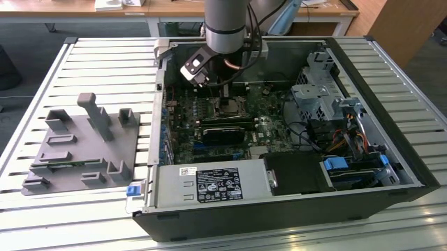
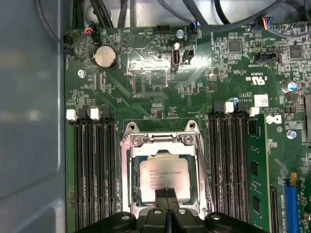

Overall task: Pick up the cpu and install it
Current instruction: 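Close the cpu cover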

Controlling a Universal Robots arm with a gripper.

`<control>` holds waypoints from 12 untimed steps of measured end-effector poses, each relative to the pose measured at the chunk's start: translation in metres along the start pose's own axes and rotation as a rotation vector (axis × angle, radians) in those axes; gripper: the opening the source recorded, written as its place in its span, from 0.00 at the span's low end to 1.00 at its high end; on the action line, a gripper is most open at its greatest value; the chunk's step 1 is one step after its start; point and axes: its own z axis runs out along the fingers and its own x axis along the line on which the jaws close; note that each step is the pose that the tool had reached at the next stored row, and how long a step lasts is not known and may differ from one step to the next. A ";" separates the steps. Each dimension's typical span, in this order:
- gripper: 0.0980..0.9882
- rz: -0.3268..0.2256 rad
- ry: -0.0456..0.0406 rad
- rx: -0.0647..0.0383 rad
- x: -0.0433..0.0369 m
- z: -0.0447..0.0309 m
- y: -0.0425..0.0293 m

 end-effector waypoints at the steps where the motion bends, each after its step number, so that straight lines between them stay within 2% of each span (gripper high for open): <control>1: 0.01 0.000 0.0000 0.000 0.0000 0.0007 -0.0001; 12: 0.01 0.000 0.0002 0.000 0.0004 0.0061 -0.0035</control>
